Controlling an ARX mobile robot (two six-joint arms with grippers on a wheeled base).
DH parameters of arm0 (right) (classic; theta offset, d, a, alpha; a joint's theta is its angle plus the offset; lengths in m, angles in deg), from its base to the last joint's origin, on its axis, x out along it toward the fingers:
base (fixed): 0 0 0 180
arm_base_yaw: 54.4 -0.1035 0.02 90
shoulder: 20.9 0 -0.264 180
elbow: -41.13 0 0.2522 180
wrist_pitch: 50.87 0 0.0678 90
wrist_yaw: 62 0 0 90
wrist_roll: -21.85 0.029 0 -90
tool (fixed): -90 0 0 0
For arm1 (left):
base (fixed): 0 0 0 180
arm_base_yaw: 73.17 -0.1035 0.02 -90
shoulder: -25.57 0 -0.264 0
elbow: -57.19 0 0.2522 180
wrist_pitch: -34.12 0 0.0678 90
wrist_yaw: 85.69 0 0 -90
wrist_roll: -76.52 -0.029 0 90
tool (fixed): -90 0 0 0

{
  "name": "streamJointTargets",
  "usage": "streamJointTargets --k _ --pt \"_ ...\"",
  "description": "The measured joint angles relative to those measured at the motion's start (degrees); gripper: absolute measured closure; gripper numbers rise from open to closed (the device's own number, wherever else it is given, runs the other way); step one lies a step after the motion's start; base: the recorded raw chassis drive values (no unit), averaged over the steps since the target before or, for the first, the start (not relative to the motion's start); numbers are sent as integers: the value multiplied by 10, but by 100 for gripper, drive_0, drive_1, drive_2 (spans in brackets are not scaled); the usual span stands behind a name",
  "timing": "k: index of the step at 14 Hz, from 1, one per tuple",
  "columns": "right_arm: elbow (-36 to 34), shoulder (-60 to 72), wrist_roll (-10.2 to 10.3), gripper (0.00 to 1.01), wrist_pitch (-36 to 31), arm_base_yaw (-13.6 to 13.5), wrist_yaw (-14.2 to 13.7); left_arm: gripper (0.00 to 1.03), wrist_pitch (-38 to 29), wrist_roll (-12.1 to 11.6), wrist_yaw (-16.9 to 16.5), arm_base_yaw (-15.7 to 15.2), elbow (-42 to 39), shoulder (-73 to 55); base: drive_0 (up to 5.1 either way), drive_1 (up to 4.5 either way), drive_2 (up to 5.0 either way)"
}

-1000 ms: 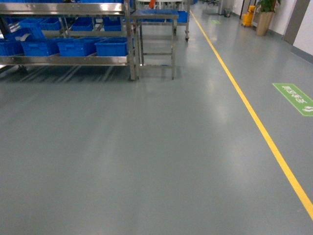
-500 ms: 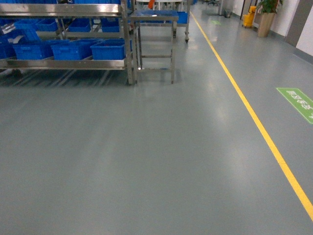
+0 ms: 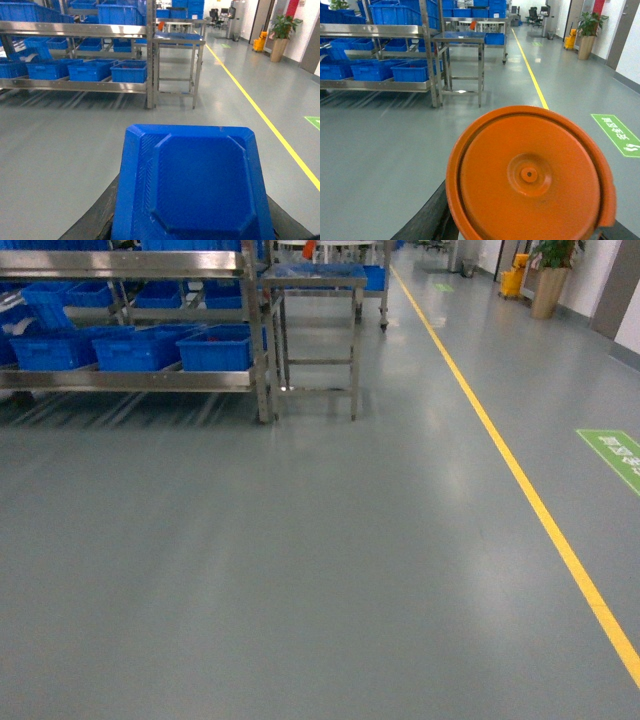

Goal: Sort blue parts and orange caps into right shelf containers

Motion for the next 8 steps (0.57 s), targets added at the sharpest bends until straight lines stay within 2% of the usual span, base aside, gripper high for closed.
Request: streamJointTargets --k 8 --pt "0 0 0 57 2 0 0 60 0 0 0 0 0 0 -2 430 -434"
